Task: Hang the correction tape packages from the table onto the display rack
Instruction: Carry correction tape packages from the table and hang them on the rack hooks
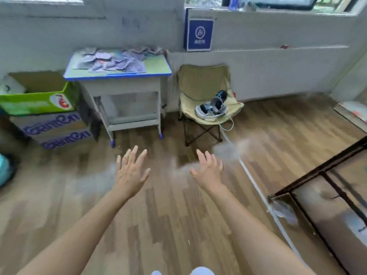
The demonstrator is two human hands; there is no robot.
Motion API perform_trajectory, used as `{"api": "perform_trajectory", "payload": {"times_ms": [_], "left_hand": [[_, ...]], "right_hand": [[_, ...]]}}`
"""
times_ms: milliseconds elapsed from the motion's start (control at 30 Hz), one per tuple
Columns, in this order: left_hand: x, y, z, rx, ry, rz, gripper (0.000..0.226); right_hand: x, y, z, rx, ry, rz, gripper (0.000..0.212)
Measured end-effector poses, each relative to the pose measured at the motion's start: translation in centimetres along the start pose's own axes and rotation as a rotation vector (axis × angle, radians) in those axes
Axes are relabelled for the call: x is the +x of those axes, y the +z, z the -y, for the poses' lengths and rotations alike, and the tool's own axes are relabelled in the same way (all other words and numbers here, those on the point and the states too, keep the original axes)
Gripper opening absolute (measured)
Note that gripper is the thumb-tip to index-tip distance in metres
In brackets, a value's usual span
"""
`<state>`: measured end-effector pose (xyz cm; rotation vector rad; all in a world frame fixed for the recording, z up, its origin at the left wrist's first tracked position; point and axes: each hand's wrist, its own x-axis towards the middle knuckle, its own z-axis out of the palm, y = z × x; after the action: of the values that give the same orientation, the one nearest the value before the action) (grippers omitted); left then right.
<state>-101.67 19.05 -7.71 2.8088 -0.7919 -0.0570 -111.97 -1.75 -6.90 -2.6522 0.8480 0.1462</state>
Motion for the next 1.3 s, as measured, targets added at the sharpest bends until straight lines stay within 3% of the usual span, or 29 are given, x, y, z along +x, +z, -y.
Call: {"api": "perform_trajectory", "payload": {"times_ms": [267,500,933,1300], "left_hand": [[7.9,-2.0,9.8,-0.017,-0.201,-0.053,0.062],[20.9,-3.6,15.3,0.009,-0.29,-0.08,0.061],[42.9,-3.9,22.5,-0.057,-0.374,-0.041,0.061],[64.1,-5.1,32.8,-0.082,-0.27,-0.04,0.061]], "right_hand": [[10.8,0.8,12.4,-0.036,-0.181,0.028,0.066],[25.5,-0.2,19.7,-0.021,-0.288,-0.018,0.065],[49.0,-1.9,28.9,-0.001,-0.32,0.024,0.064],[67.5,0.8,38.0,0.032,-0.197,0.026,0.062]]}}
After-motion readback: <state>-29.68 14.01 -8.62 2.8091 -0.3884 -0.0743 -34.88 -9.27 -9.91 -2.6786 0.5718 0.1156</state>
